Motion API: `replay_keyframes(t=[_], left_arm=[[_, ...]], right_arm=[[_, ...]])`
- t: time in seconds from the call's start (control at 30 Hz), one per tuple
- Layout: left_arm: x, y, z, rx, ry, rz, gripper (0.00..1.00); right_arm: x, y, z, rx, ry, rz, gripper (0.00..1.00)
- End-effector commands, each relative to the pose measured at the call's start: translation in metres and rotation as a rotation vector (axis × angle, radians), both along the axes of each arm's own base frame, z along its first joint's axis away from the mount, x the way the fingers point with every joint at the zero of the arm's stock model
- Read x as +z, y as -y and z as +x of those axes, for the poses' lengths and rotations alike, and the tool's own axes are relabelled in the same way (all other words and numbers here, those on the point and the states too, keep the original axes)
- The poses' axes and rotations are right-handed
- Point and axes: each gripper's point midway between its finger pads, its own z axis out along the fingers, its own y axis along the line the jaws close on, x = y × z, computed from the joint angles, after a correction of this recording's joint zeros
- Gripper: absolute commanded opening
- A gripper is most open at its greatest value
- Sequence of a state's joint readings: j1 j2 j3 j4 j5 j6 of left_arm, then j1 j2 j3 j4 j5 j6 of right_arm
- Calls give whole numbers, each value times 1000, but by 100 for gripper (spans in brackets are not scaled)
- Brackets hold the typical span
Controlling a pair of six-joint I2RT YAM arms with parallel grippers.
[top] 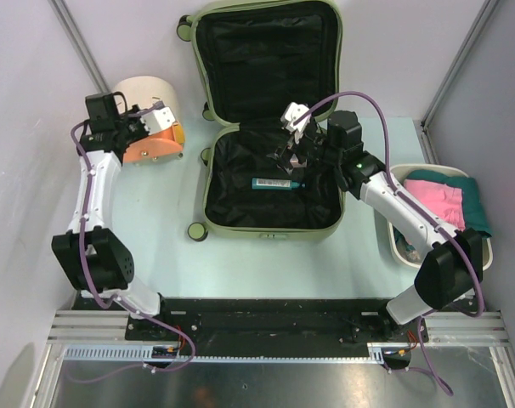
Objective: Open, take out, and arrange the luggage
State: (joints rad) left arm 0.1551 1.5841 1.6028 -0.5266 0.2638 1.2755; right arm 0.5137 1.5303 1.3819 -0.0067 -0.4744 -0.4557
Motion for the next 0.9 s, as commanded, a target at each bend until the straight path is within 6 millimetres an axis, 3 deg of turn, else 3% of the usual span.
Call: replay_keyframes(t=[0.0, 0.33, 0.57, 0.6, 0.63, 0.73, 0.87], left_arm=[[7, -11, 10, -9, 24, 68, 0], [-14, -29, 41, 34, -15, 84, 1], [-15, -35, 56, 48, -11, 88, 3], [-14, -35, 56, 45, -9, 87, 6], [-15, -35, 57, 45, -9, 87, 17], [-14, -35, 57, 57, -8, 76, 35], [-3, -30, 50, 64, 12, 22, 44]], right_arm=[[10, 1, 6, -22, 27, 30, 100], [8, 0, 9, -25, 28, 31, 100], [6, -2, 10, -26, 21, 32, 100], [5, -1, 11, -29, 20, 31, 100], [6, -2, 11, -27, 23, 33, 100], [6, -2, 12, -27, 23, 34, 100], [6, -5, 11, -21, 25, 36, 100]])
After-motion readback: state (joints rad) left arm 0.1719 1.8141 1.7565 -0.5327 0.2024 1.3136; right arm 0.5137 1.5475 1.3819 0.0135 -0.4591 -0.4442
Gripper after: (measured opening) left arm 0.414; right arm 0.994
